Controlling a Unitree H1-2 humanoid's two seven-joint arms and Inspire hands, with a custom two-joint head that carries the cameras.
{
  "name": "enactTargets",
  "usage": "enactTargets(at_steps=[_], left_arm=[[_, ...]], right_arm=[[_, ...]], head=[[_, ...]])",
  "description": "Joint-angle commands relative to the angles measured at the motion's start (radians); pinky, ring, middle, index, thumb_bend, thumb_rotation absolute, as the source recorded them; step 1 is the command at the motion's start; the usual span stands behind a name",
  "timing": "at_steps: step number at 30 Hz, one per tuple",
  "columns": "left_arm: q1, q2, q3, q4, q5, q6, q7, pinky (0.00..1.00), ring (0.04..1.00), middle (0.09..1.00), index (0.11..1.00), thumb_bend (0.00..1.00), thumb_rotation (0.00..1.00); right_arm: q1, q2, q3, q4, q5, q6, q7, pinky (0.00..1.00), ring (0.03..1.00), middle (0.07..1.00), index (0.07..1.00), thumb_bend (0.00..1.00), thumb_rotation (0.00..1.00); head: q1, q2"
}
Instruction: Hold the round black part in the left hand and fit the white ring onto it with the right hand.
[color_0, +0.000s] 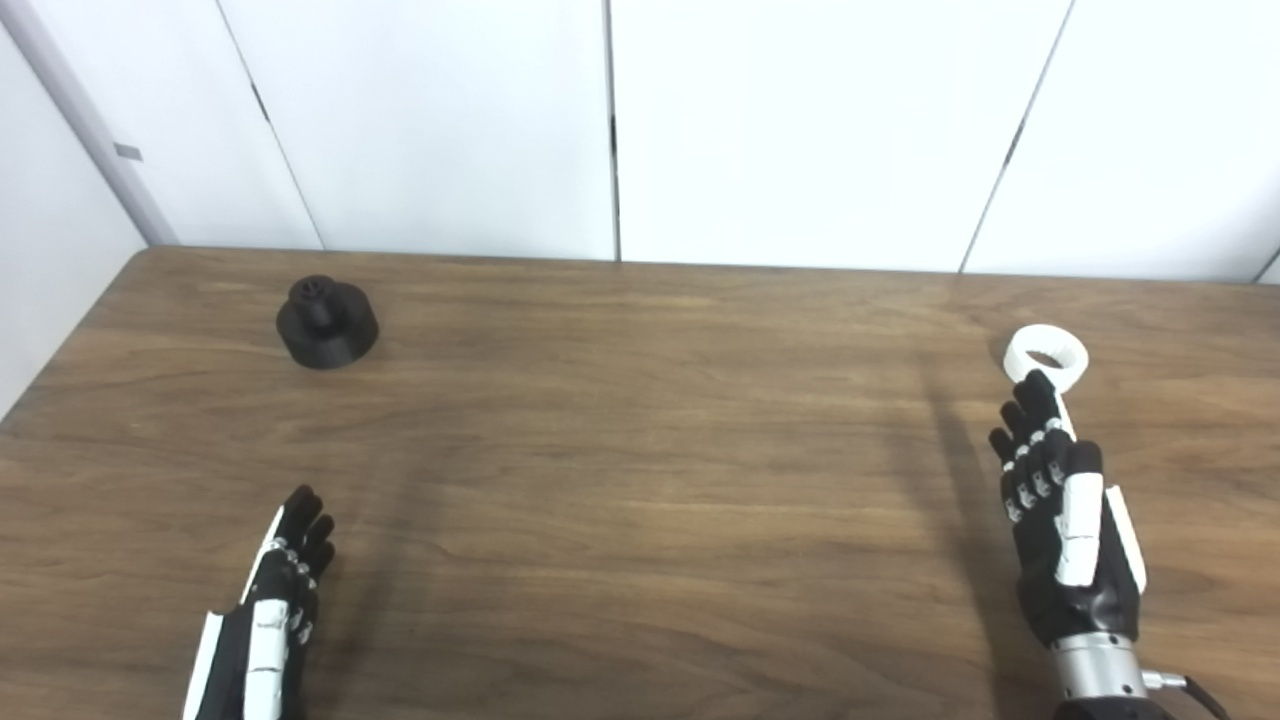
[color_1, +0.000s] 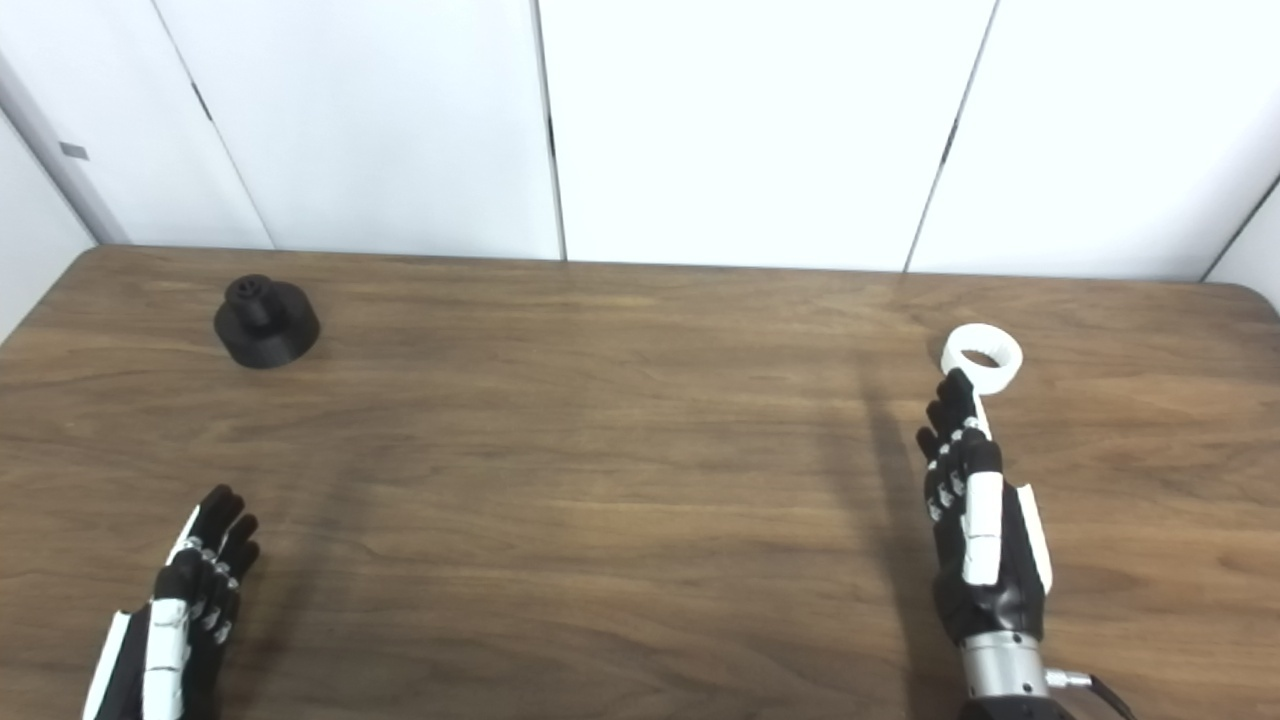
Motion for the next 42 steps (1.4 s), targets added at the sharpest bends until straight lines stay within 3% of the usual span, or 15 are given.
enactTargets(at_steps=[1, 17, 27, 36, 42], left_arm=[[0.004, -0.001, -0.004, -0.001, 0.013, -0.053, -0.002, 0.99, 0.975, 0.988, 0.971, 0.62, 0.92], [-0.003, -0.003, -0.002, 0.001, 0.011, -0.050, 0.003, 0.98, 0.972, 0.981, 0.962, 0.62, 0.91], [0.006, -0.005, -0.008, -0.001, 0.012, -0.061, -0.003, 0.98, 0.971, 0.984, 0.966, 0.62, 0.90], [0.019, -0.025, -0.028, -0.019, 0.038, -0.051, 0.006, 0.98, 0.967, 0.978, 0.957, 0.59, 0.92], [0.033, -0.056, -0.049, -0.029, 0.077, -0.058, 0.027, 0.95, 0.955, 0.961, 0.943, 0.60, 0.88]], right_arm=[[0.206, 0.051, 0.020, -0.027, 0.009, -0.084, 0.029, 1.00, 1.000, 1.000, 0.996, 0.58, 1.00], [0.297, 0.071, 0.035, -0.052, -0.045, -0.121, 0.019, 1.00, 1.000, 1.000, 0.982, 0.61, 1.00], [0.293, 0.059, 0.030, -0.063, -0.036, -0.119, 0.028, 1.00, 1.000, 1.000, 0.987, 0.61, 1.00], [0.281, 0.033, 0.005, -0.034, 0.003, -0.126, 0.050, 1.00, 1.000, 1.000, 0.996, 0.63, 1.00], [0.274, 0.027, -0.022, -0.010, 0.012, -0.134, 0.064, 1.00, 1.000, 1.000, 0.989, 0.62, 1.00]], head=[[-0.001, 0.000], [-0.010, 0.014], [0.008, 0.005], [0.088, -0.022], [0.209, -0.073]])
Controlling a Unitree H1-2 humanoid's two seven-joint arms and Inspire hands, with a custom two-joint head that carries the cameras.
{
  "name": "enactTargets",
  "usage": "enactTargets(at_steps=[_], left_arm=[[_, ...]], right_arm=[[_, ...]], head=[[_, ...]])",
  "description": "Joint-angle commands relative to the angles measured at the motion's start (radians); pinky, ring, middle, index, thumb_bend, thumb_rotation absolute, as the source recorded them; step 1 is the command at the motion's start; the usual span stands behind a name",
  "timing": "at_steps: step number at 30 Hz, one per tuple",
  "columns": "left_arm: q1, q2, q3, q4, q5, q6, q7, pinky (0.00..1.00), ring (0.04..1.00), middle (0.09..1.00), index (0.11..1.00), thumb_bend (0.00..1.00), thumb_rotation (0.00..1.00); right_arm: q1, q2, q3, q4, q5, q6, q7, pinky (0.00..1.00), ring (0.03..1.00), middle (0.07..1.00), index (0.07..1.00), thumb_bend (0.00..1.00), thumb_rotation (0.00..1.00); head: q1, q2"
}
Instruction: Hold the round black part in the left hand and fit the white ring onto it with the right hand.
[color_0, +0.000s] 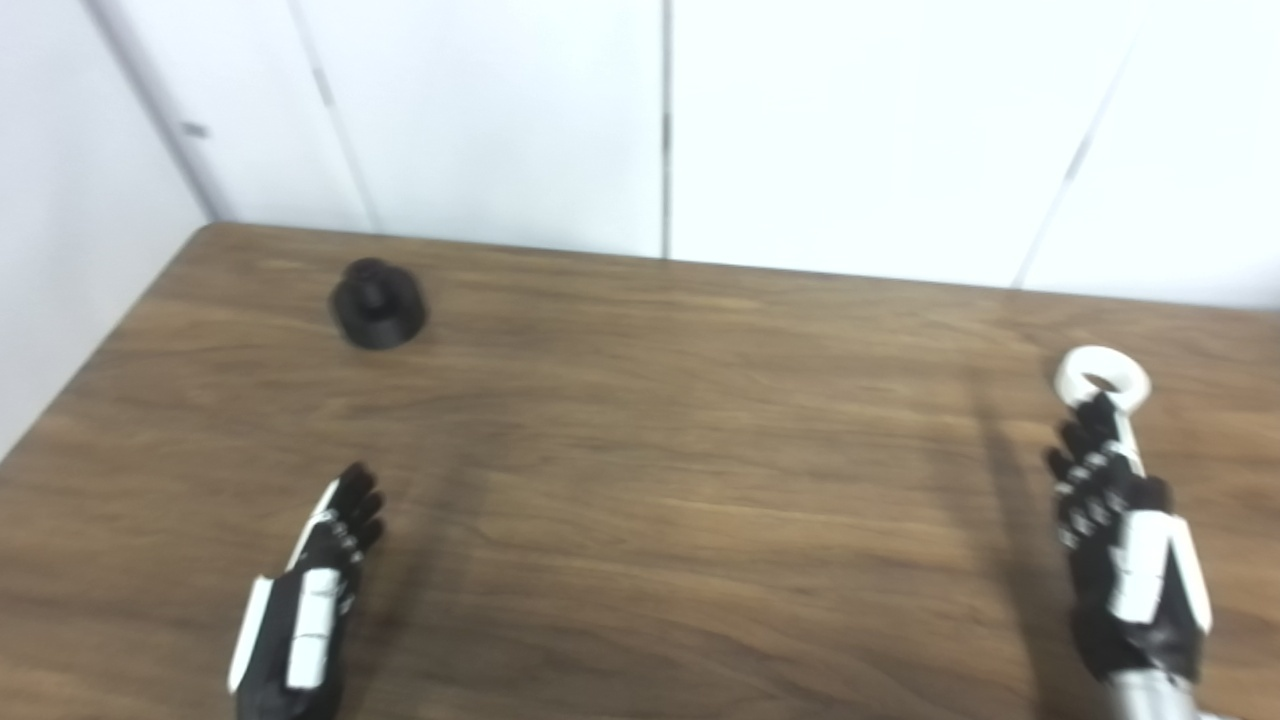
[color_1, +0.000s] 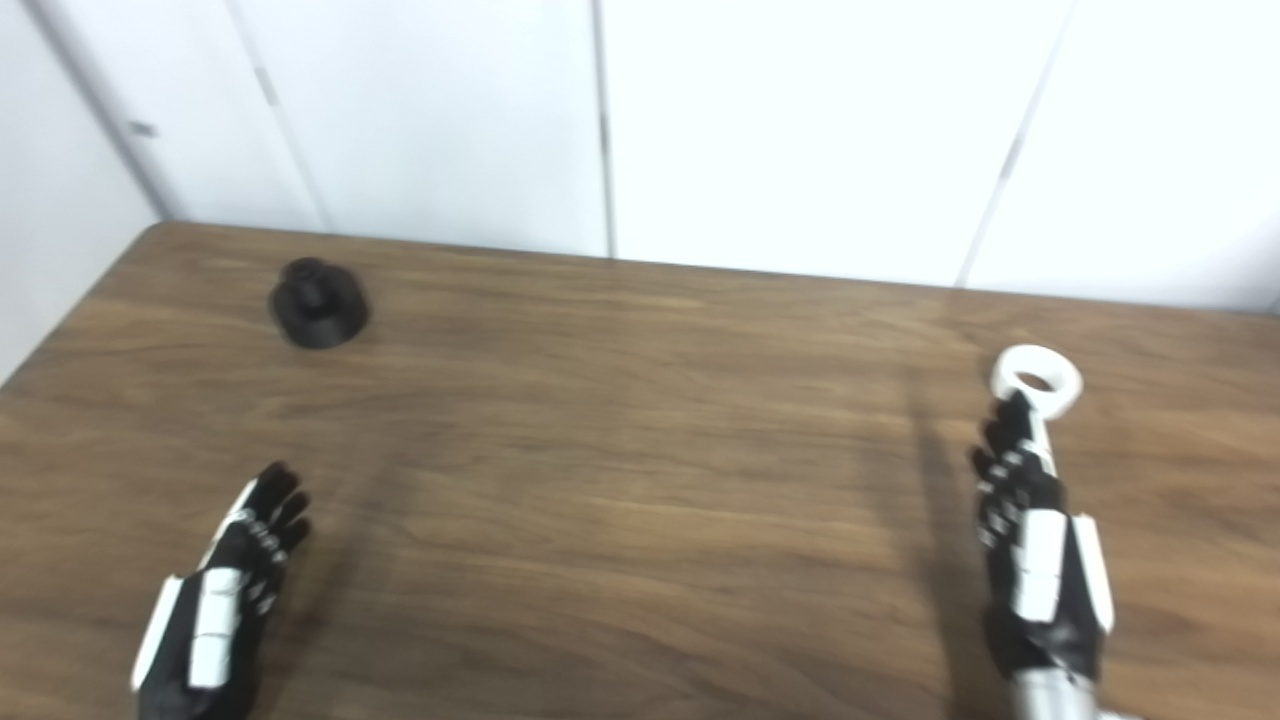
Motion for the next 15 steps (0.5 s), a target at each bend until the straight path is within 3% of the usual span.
enactTargets(at_steps=[1, 4, 9, 15], left_arm=[[0.032, -0.053, -0.037, -0.026, 0.045, -0.055, 0.011, 0.95, 0.955, 0.960, 0.941, 0.60, 0.87], [0.041, -0.063, -0.048, -0.034, 0.062, -0.055, 0.023, 0.93, 0.945, 0.950, 0.930, 0.62, 0.82], [0.048, -0.062, -0.062, -0.019, 0.076, -0.085, 0.032, 0.90, 0.931, 0.943, 0.919, 0.61, 0.77], [0.044, -0.068, -0.070, -0.011, 0.085, -0.089, 0.052, 0.85, 0.906, 0.921, 0.901, 0.63, 0.72]], right_arm=[[0.271, 0.030, 0.002, -0.008, 0.025, -0.121, 0.040, 1.00, 1.000, 1.000, 0.990, 0.61, 1.00], [0.269, 0.021, -0.005, 0.013, 0.026, -0.133, 0.058, 1.00, 1.000, 1.000, 0.999, 0.60, 1.00], [0.253, 0.020, -0.015, 0.061, 0.019, -0.180, 0.080, 1.00, 1.000, 1.000, 1.000, 0.72, 1.00], [0.237, 0.023, -0.028, 0.111, 0.045, -0.212, 0.100, 1.00, 1.000, 1.000, 0.982, 0.63, 1.00]], head=[[0.030, -0.012], [0.065, -0.033], [0.091, -0.067], [0.101, -0.092]])
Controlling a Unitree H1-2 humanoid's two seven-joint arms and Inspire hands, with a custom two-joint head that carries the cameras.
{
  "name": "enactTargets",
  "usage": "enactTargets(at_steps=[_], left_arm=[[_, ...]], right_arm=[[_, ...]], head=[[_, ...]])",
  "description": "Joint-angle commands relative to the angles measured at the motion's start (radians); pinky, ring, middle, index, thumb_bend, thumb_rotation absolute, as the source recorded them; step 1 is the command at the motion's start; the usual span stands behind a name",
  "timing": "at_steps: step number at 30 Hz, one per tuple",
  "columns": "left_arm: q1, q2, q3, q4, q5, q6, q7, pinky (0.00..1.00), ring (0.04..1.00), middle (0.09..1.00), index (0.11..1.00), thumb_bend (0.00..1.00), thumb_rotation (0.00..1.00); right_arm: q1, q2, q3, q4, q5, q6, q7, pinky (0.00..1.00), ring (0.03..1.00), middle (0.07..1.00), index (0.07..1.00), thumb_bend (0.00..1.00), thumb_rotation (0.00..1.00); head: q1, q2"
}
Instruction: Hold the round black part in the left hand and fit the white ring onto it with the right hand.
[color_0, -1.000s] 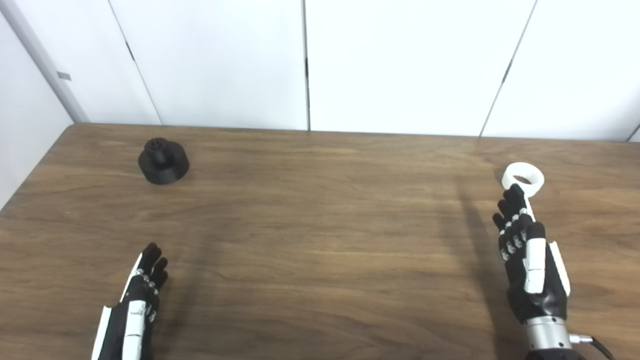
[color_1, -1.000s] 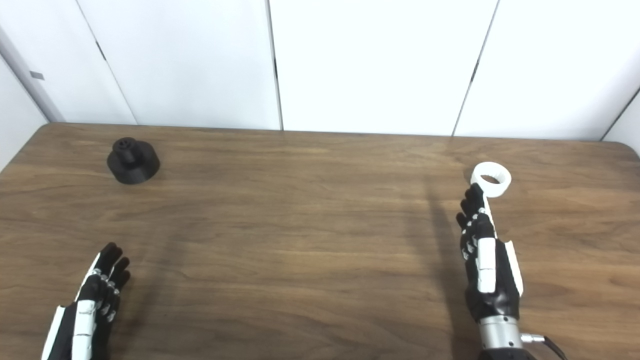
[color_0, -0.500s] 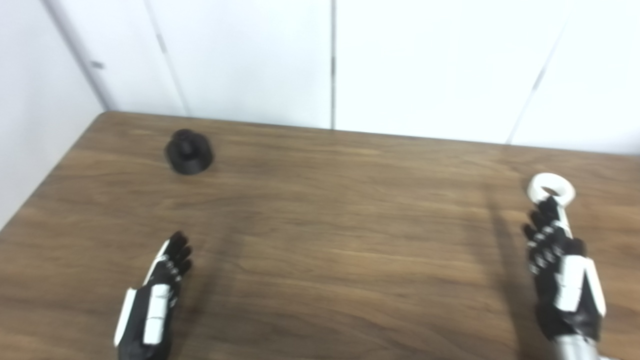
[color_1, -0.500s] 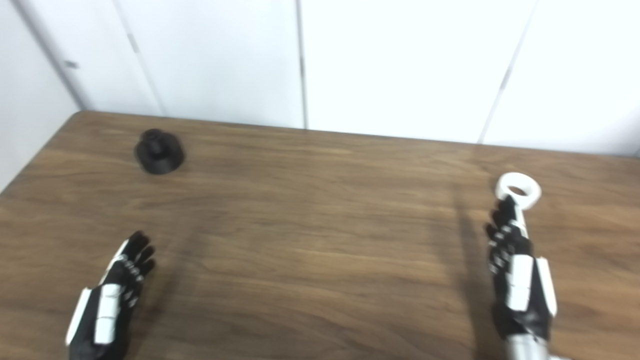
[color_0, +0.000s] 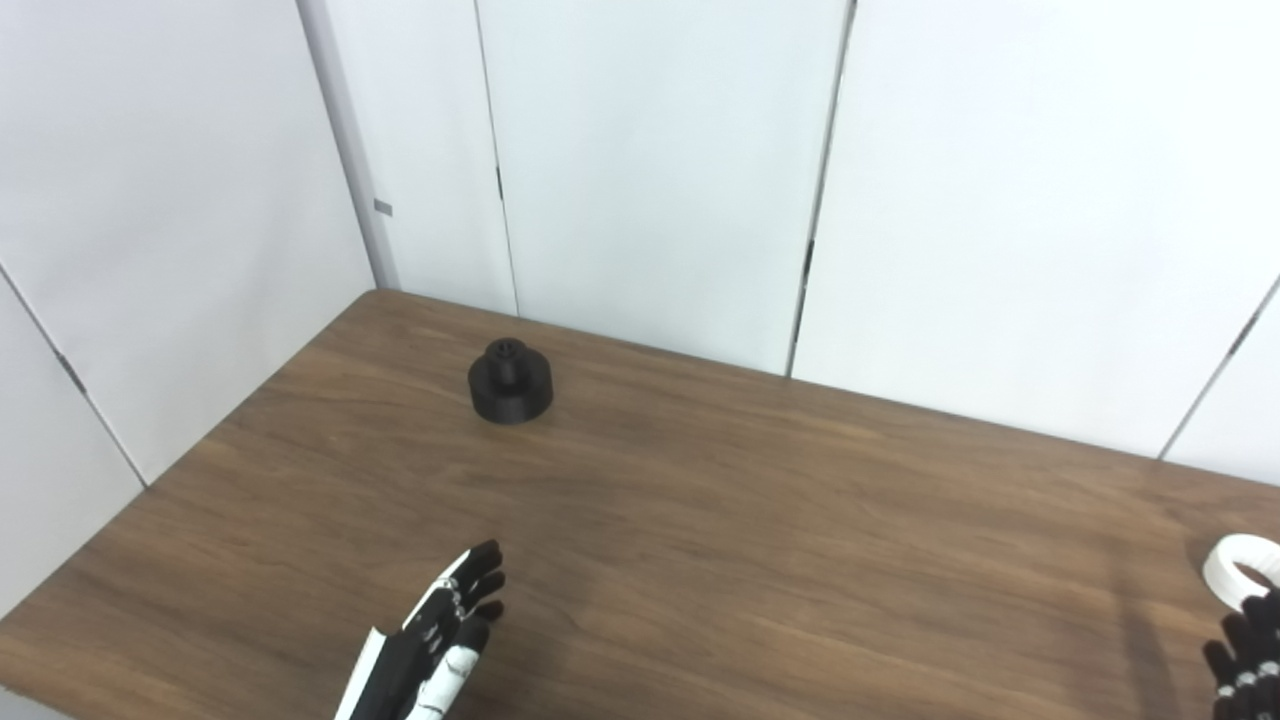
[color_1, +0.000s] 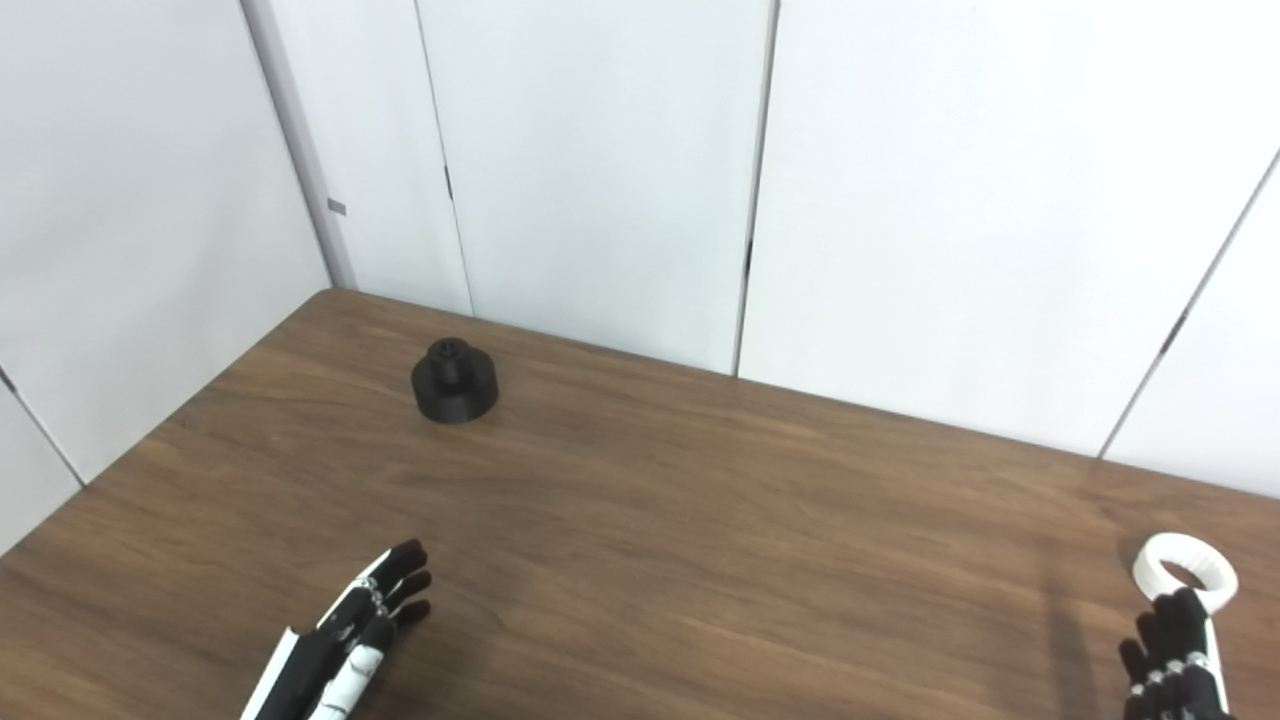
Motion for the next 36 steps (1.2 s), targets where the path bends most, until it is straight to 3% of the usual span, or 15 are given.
enactTargets(at_steps=[1, 5, 15, 24, 28, 31, 36], left_arm=[[0.030, -0.062, -0.030, -0.010, 0.027, -0.049, 0.014, 0.85, 0.906, 0.922, 0.902, 0.64, 0.72], [0.027, -0.060, -0.038, -0.005, 0.030, -0.051, 0.025, 0.85, 0.904, 0.920, 0.900, 0.64, 0.71], [0.027, -0.059, -0.046, 0.005, 0.045, -0.066, 0.043, 0.85, 0.898, 0.919, 0.902, 0.64, 0.71], [0.035, -0.050, -0.049, -0.026, 0.061, -0.038, 0.062, 0.85, 0.900, 0.918, 0.906, 0.64, 0.73], [0.037, -0.044, -0.048, -0.034, 0.055, -0.021, 0.065, 0.88, 0.911, 0.922, 0.912, 0.65, 0.72], [0.039, -0.048, -0.043, -0.048, 0.057, 0.002, 0.075, 0.89, 0.911, 0.921, 0.916, 0.66, 0.71], [0.023, -0.044, -0.032, -0.074, 0.090, 0.059, 0.095, 0.87, 0.916, 0.932, 0.943, 0.72, 0.63]], right_arm=[[0.234, 0.031, 0.002, 0.053, 0.024, -0.092, 0.032, 1.00, 1.000, 1.000, 0.981, 0.63, 1.00], [0.229, 0.032, 0.000, 0.069, 0.022, -0.103, 0.036, 1.00, 1.000, 1.000, 0.980, 0.63, 1.00], [0.225, 0.030, -0.005, 0.081, 0.035, -0.105, 0.044, 1.00, 1.000, 1.000, 0.983, 0.63, 1.00], [0.236, 0.028, -0.005, 0.040, 0.025, -0.083, 0.043, 1.00, 1.000, 1.000, 0.979, 0.65, 1.00], [0.233, 0.006, 0.011, 0.050, 0.036, -0.131, 0.086, 1.00, 1.000, 1.000, 0.995, 0.67, 1.00], [0.242, 0.008, 0.008, 0.023, 0.024, -0.102, 0.082, 1.00, 1.000, 1.000, 1.000, 0.71, 1.00], [0.255, 0.021, 0.003, -0.017, 0.011, -0.046, 0.064, 1.00, 1.000, 1.000, 1.000, 0.65, 1.00]], head=[[0.002, 0.001], [0.001, -0.019], [-0.002, -0.015], [-0.043, 0.044], [-0.059, 0.063], [-0.073, 0.076], [-0.083, 0.079]])
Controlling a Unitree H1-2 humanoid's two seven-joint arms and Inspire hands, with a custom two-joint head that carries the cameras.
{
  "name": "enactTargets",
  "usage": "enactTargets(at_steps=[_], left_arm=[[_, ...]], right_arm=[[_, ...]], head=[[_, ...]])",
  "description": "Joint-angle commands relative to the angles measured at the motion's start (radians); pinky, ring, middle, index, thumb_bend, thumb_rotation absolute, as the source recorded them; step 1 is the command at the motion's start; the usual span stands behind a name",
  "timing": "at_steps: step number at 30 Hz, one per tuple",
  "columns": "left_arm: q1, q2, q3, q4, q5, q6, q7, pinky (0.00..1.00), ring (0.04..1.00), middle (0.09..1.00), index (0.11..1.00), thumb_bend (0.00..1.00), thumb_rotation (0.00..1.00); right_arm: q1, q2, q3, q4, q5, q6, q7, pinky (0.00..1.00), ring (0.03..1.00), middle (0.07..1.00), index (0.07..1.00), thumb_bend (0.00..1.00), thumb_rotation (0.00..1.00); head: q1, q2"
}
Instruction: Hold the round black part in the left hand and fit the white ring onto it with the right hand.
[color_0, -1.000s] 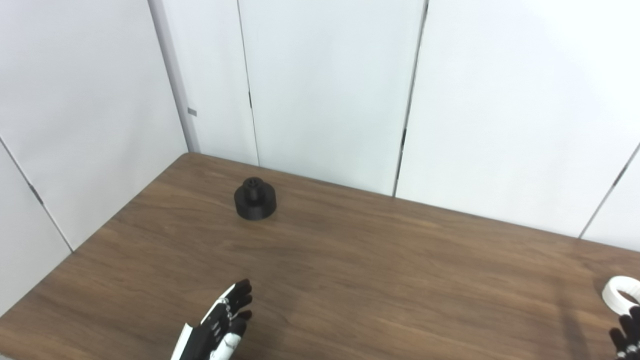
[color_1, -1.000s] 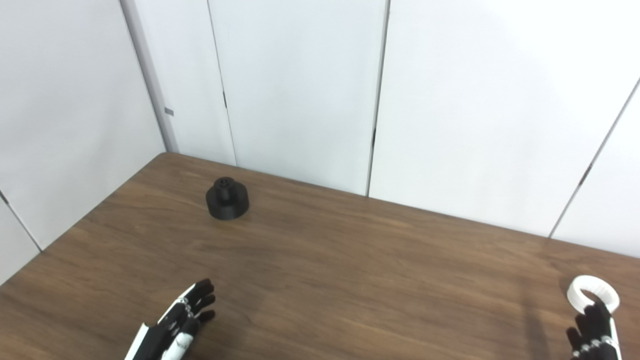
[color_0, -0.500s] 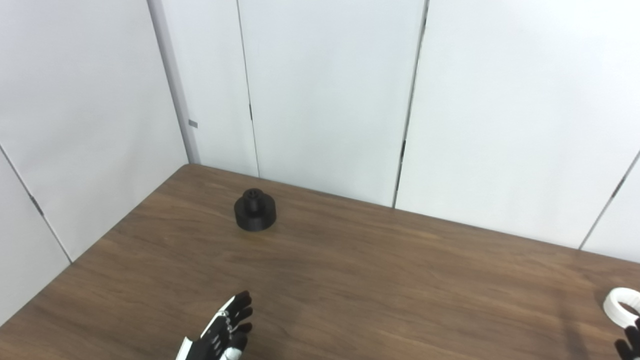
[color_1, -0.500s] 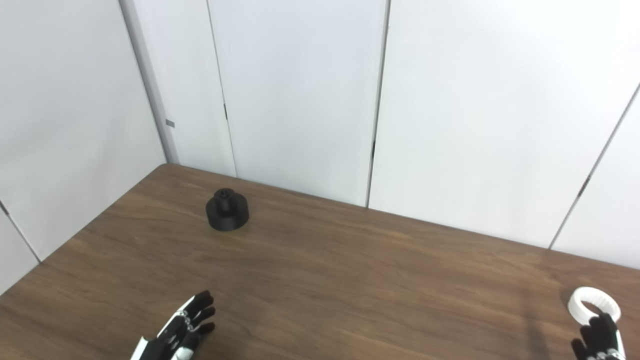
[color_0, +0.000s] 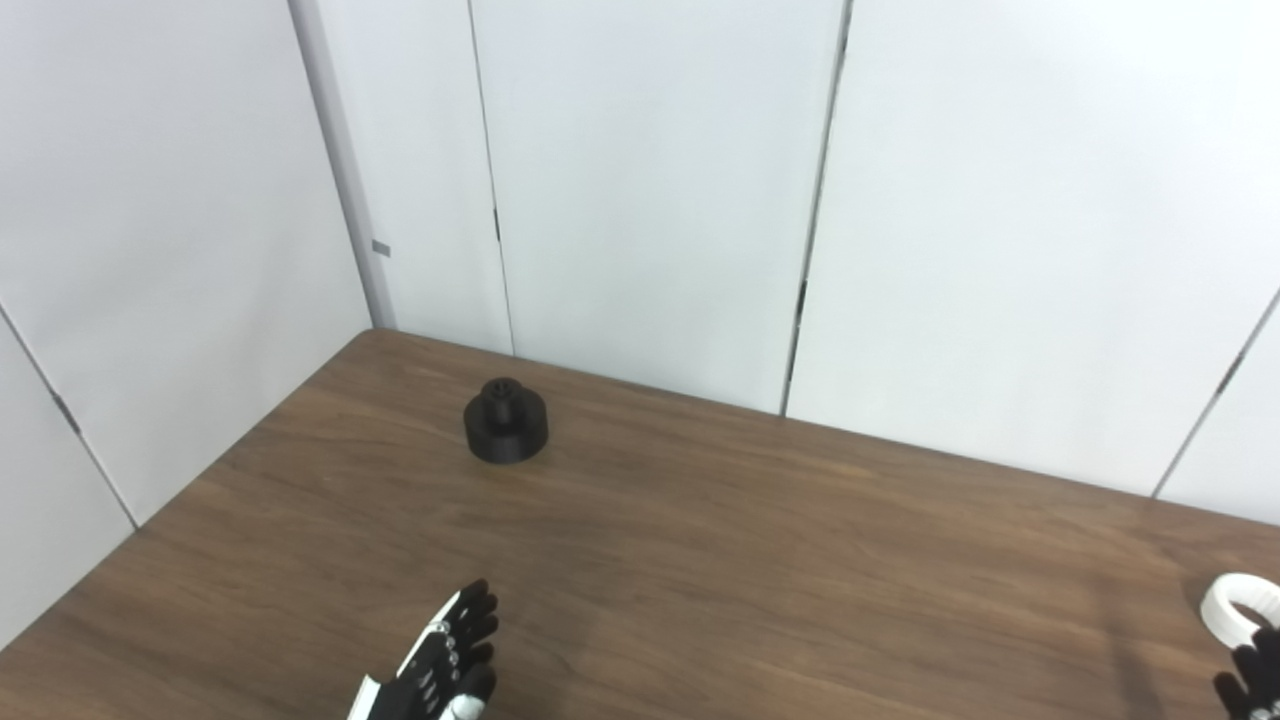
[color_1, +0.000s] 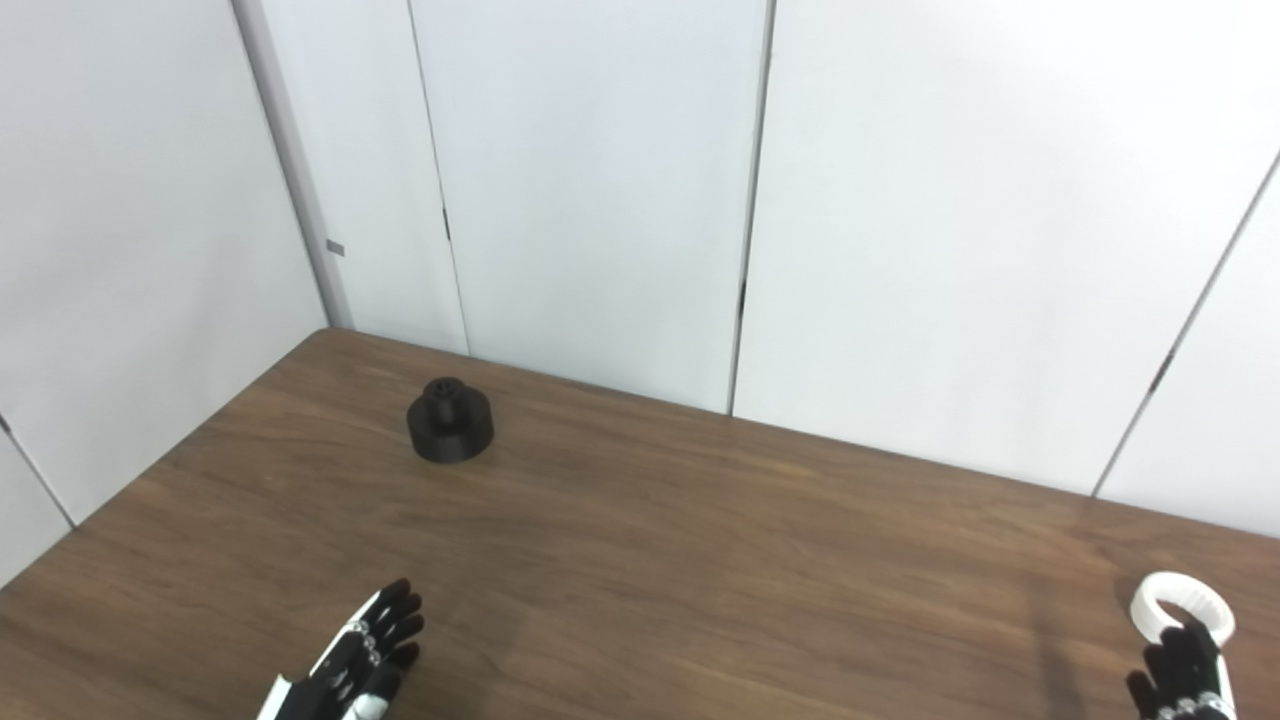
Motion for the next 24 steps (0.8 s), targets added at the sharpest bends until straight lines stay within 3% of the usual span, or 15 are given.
enactTargets(at_steps=[1, 3, 7, 11, 20, 24], left_arm=[[0.005, -0.034, -0.004, -0.067, 0.074, 0.071, 0.026, 0.86, 0.919, 0.935, 0.948, 0.73, 0.62], [-0.019, -0.020, -0.001, -0.092, 0.112, 0.145, 0.027, 0.88, 0.922, 0.940, 0.964, 0.75, 0.61], [-0.108, 0.004, 0.014, -0.131, 0.196, 0.289, 0.045, 0.88, 0.919, 0.941, 0.986, 0.89, 0.53], [-0.215, 0.054, 0.039, -0.134, 0.197, 0.401, 0.035, 0.94, 0.948, 0.969, 0.999, 0.95, 0.46], [-0.371, 0.168, 0.048, -0.041, 0.304, 0.533, 0.023, 0.96, 0.999, 1.000, 1.000, 0.99, 0.42], [-0.413, 0.202, 0.029, 0.040, 0.360, 0.558, 0.033, 0.86, 0.973, 0.997, 1.000, 0.99, 0.44]], right_arm=[[0.257, 0.029, 0.018, -0.028, -0.006, 0.009, 0.005, 1.00, 1.000, 1.000, 1.000, 0.65, 1.00], [0.259, 0.031, 0.016, -0.037, -0.005, 0.027, 0.001, 1.00, 1.000, 1.000, 1.000, 0.64, 1.00], [0.259, 0.034, 0.011, -0.050, -0.023, 0.048, -0.006, 1.00, 1.000, 1.000, 1.000, 0.62, 1.00], [0.256, 0.036, 0.009, -0.052, -0.024, 0.060, -0.004, 1.00, 1.000, 1.000, 1.000, 0.61, 1.00], [0.244, 0.035, 0.012, -0.035, -0.009, 0.048, 0.013, 1.00, 1.000, 1.000, 1.000, 0.64, 1.00], [0.241, 0.035, 0.010, -0.029, 0.004, 0.045, 0.018, 1.00, 1.000, 1.000, 1.000, 0.65, 1.00]], head=[[-0.003, -0.001], [-0.004, -0.004], [-0.004, -0.004], [-0.004, -0.007], [-0.013, -0.005], [-0.018, -0.007]])
